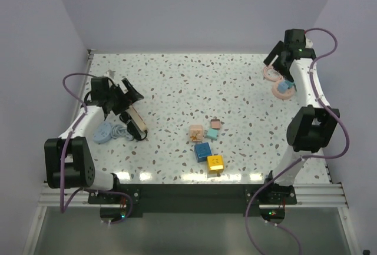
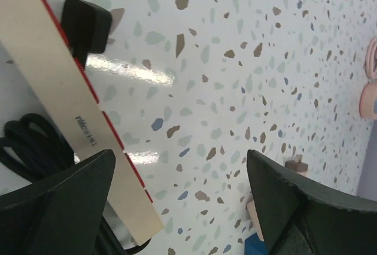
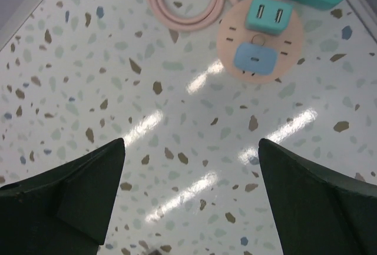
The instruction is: Pull the plug off the socket
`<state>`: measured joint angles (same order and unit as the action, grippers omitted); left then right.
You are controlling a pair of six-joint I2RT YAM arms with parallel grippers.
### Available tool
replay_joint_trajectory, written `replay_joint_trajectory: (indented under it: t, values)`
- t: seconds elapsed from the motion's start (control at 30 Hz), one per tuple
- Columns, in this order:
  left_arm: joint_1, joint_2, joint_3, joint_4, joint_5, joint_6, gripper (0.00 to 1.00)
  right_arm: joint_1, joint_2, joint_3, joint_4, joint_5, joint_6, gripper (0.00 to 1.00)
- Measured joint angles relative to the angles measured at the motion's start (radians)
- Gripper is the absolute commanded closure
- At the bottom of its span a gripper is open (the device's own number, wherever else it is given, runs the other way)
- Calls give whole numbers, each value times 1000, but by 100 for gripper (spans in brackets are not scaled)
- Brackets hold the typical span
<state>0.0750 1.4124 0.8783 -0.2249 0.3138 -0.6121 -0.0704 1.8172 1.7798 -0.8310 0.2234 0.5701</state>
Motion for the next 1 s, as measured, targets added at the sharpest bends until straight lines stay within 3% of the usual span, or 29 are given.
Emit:
replay_joint_trajectory:
  t: [0.23,0.47,0.67,0.83,0.97,1.0]
  values:
    - [-50,44,0,47,170,39,0,-94,209,154,9,111,48,1]
    - [-145,85,16,64,218,56,0,-159,364,232,-1,127,60,1]
    - [-156,129,23,74,225,56,0,-158,425,243,-7,121,83,2]
    - [-157,157,31,76,226,56,0,-154,456,243,-3,90,100,18]
    - [-157,168,35,76,229,56,1,-154,473,221,18,53,106,36]
    - [-157,171,35,76,230,56,1,-154,473,209,22,47,107,45]
